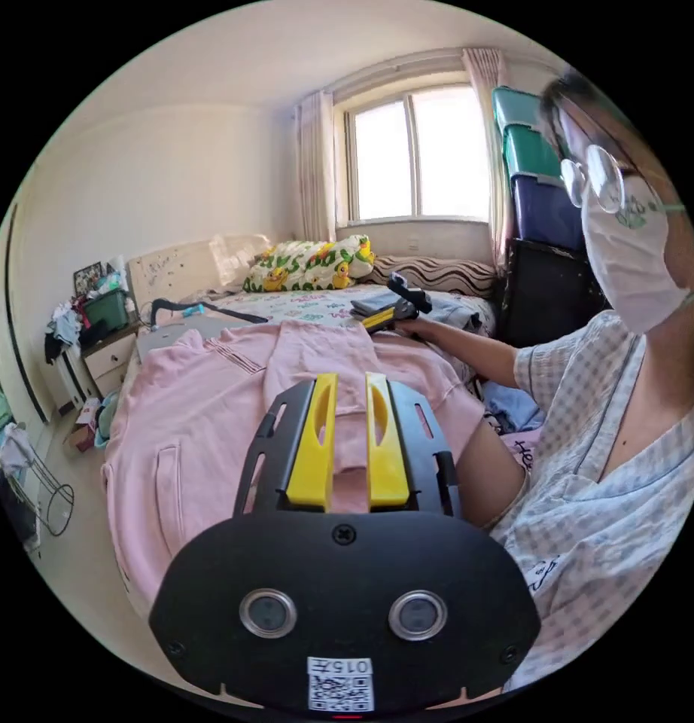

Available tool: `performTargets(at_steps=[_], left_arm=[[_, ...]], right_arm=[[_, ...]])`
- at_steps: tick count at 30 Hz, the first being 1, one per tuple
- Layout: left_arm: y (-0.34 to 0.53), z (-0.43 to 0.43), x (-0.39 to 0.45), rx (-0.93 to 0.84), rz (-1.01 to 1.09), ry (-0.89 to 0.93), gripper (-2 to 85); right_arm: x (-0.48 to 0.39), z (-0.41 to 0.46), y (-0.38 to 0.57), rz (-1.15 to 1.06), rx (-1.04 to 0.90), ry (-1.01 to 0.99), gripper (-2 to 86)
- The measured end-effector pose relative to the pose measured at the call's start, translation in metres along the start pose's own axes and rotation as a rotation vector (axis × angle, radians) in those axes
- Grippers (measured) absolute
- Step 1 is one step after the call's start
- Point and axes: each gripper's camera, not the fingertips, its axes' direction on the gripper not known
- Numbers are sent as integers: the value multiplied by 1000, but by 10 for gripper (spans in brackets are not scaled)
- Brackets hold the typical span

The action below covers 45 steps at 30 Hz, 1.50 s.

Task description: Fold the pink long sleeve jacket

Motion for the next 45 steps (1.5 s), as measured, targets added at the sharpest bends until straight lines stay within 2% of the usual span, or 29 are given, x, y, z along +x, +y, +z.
performTargets(at_steps=[3, 9, 13, 16, 19, 21, 24, 29, 31, 38, 42, 45], left_arm=[[15, -3, 21, 3, -77, -96, 82], [4, 23, 44, -176, -74, -102, 117], [7, 3, 64, -73, -61, -155, 115], [2, -9, 68, -39, -78, -161, 99], [-1, -18, 76, 1, -70, -169, 88], [-4, -22, 82, 13, -59, -178, 84], [-10, -28, 89, 28, -45, -170, 69], [-17, -38, 92, 50, -57, -121, 24], [-21, -40, 97, 42, -48, -113, 15], [-31, -56, 116, 33, 25, -116, 4], [-39, -64, 122, -33, 59, -87, 3], [-33, -42, 119, -107, 33, -70, 6]], right_arm=[[16, -17, 1, 22, 1, -11, 66], [44, -54, 3, 20, 5, -17, 68], [72, -77, 1, 47, -4, -48, 74], [117, -102, -1, 144, -20, -176, 85], [178, -133, 11, 385, 33, -383, 86], [218, -154, 34, 555, 163, -624, 77], [247, -165, 47, 649, 210, -853, 69], [244, -154, 17, 609, -59, -832, 112], [250, -154, 10, 646, -66, -845, 110], [268, -188, 0, 712, 48, -820, 20], [245, -199, -23, 589, -74, -661, 7], [229, -185, -31, 573, -150, -641, 13]])
